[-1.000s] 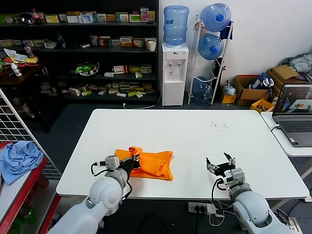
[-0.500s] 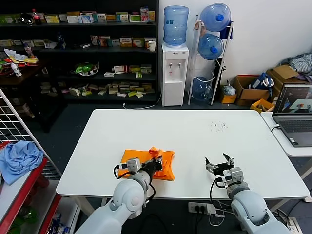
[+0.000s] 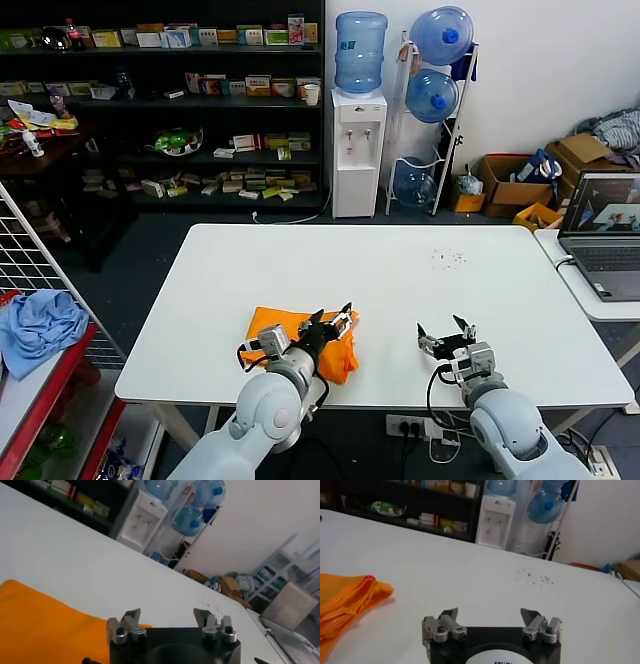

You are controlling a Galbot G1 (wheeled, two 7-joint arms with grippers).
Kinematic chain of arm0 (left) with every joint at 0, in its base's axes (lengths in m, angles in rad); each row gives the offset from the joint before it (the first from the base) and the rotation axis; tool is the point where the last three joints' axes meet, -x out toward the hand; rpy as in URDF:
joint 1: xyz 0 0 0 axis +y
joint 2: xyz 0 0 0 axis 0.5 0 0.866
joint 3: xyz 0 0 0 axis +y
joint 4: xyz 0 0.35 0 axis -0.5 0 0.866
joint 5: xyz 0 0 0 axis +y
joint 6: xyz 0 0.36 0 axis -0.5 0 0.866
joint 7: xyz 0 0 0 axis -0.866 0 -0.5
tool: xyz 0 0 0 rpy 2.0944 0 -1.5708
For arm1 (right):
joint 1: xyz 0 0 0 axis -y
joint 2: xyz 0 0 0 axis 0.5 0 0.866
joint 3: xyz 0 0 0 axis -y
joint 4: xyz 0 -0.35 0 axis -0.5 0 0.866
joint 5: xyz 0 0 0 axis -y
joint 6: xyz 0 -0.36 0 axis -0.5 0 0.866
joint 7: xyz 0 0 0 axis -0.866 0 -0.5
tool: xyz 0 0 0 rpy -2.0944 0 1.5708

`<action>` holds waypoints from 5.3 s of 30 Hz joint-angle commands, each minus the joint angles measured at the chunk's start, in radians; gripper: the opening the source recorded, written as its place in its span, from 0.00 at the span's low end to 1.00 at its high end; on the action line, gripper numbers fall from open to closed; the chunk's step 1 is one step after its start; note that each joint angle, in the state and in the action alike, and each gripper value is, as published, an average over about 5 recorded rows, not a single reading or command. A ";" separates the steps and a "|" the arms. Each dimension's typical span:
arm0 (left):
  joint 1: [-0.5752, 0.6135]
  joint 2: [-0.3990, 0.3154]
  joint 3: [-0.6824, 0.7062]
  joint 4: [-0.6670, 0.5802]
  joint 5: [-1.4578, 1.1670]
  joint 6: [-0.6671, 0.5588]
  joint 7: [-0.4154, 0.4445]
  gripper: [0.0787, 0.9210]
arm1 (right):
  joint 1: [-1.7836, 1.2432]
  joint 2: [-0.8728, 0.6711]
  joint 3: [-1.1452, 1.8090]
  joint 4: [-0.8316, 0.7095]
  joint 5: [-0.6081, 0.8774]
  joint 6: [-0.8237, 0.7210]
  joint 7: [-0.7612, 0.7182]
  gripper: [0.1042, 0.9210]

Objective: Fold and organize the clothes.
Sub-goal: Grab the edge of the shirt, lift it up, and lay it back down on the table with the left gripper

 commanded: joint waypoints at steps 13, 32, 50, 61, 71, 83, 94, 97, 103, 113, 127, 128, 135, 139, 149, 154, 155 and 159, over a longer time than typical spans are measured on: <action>0.045 0.405 -0.206 0.160 0.121 0.178 0.451 0.88 | -0.020 -0.026 -0.005 -0.033 -0.003 0.118 -0.154 0.88; -0.034 0.288 -0.195 0.316 0.078 0.259 0.498 0.88 | -0.038 -0.038 0.005 -0.026 -0.045 0.133 -0.171 0.88; -0.023 0.274 -0.188 0.256 0.022 0.274 0.475 0.49 | -0.011 -0.026 0.011 -0.029 -0.043 0.138 -0.133 0.88; 0.009 0.304 -0.208 0.198 -0.003 0.254 0.404 0.12 | -0.012 -0.003 0.012 -0.021 -0.059 0.147 -0.093 0.88; 0.043 0.450 -0.278 0.196 0.114 0.243 0.235 0.09 | 0.000 0.020 -0.003 -0.022 -0.072 0.134 -0.038 0.88; -0.001 0.684 -0.311 0.324 0.432 0.160 0.328 0.09 | 0.021 0.030 -0.030 -0.006 -0.070 0.122 -0.035 0.88; -0.072 0.814 -0.284 0.431 0.646 0.070 0.393 0.09 | 0.017 0.038 -0.033 -0.003 -0.072 0.122 -0.035 0.88; -0.096 0.858 -0.271 0.441 0.647 0.067 0.406 0.09 | 0.013 0.037 -0.039 -0.002 -0.073 0.120 -0.034 0.88; -0.122 0.922 -0.246 0.417 0.599 0.080 0.417 0.09 | 0.021 0.046 -0.044 -0.006 -0.073 0.117 -0.033 0.88; -0.112 0.789 -0.212 0.330 0.528 0.151 0.378 0.09 | 0.009 0.053 -0.044 0.000 -0.097 0.118 -0.035 0.88; -0.100 0.563 -0.200 0.203 0.241 0.250 0.163 0.09 | -0.007 0.045 -0.025 -0.001 -0.103 0.119 -0.036 0.88; -0.097 0.558 -0.200 0.182 0.212 0.256 0.145 0.09 | -0.008 0.044 -0.023 -0.002 -0.104 0.119 -0.037 0.88; -0.068 0.492 -0.201 0.050 0.061 0.265 0.022 0.09 | -0.011 0.038 -0.019 -0.001 -0.114 0.120 -0.044 0.88; -0.047 0.414 -0.190 0.007 0.028 0.255 -0.037 0.09 | -0.013 0.031 -0.018 0.001 -0.116 0.121 -0.050 0.88; -0.055 0.158 -0.127 0.089 0.146 0.198 -0.057 0.09 | -0.042 -0.005 -0.003 0.001 -0.119 0.173 -0.104 0.88; -0.064 0.027 -0.097 0.165 0.222 0.157 -0.041 0.09 | -0.069 -0.034 0.013 0.001 -0.100 0.238 -0.165 0.88; -0.066 -0.002 -0.089 0.180 0.241 0.146 -0.037 0.09 | -0.071 -0.038 0.017 -0.001 -0.093 0.248 -0.173 0.88; -0.069 -0.106 -0.068 0.223 0.318 0.110 -0.022 0.09 | -0.068 -0.050 0.030 -0.018 -0.064 0.285 -0.200 0.88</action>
